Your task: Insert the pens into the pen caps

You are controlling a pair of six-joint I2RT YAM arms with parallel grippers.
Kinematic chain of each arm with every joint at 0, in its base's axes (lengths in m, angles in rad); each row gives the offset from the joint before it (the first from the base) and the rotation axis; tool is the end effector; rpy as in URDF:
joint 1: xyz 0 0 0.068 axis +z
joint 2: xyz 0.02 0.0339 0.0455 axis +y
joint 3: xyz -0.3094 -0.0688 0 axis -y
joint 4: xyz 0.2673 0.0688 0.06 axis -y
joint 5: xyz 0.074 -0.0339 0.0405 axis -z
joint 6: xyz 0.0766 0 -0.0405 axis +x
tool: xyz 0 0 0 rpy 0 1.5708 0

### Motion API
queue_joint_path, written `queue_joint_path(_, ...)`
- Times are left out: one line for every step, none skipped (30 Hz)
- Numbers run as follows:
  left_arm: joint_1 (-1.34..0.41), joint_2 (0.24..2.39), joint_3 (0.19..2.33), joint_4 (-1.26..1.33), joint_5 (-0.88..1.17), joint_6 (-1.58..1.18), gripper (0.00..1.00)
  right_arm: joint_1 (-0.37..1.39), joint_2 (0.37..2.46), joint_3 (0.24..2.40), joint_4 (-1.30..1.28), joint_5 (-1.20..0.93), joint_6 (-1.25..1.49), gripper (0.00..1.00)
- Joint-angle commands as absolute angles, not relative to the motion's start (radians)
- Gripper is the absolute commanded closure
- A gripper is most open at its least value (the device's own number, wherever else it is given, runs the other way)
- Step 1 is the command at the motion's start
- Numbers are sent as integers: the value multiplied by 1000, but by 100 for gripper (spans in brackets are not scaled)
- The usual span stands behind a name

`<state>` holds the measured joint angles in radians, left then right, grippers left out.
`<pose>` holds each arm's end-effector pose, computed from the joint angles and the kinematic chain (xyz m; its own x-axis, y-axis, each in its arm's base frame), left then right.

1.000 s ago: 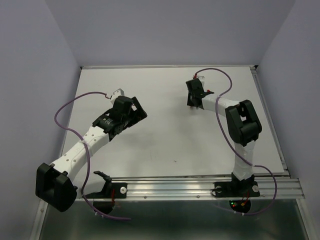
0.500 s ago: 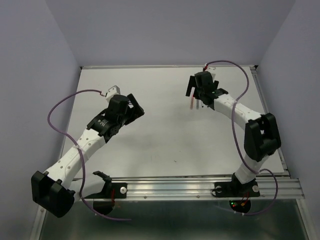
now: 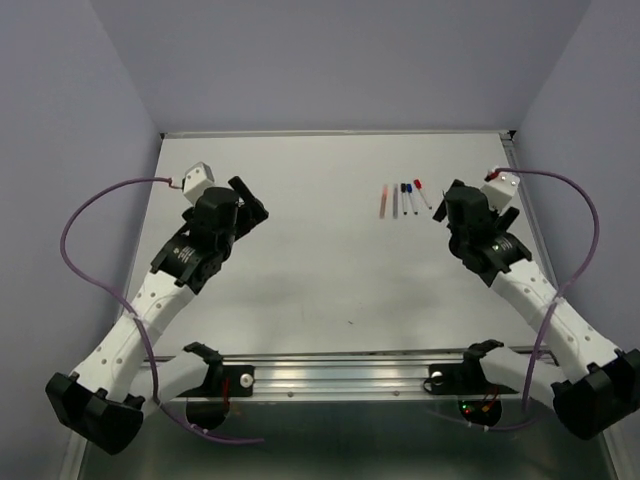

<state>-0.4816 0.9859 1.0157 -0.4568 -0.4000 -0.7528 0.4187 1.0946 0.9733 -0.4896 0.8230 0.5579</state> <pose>0.2320 -0.0876 0.3795 -0.3448 -0.5303 -0.7745 -0.1688 0.8467 -0.5046 0.2549 0.0520 0.3434 -0.3005 0.2603 -0.9176 0.5084 0.8577 0.0769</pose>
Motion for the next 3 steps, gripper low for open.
queue_joint_path(-474,943,985,-414,-477,-727,1,414,979,910,-531,907,594,0)
queue_joint_path(-474,942,979,-402,-476,-730,1,414,962,899,-528,905,588,0)
queue_joint_path(-472,945,971,-379,-476,-736,1,414,939,890,-528,911,583,0)
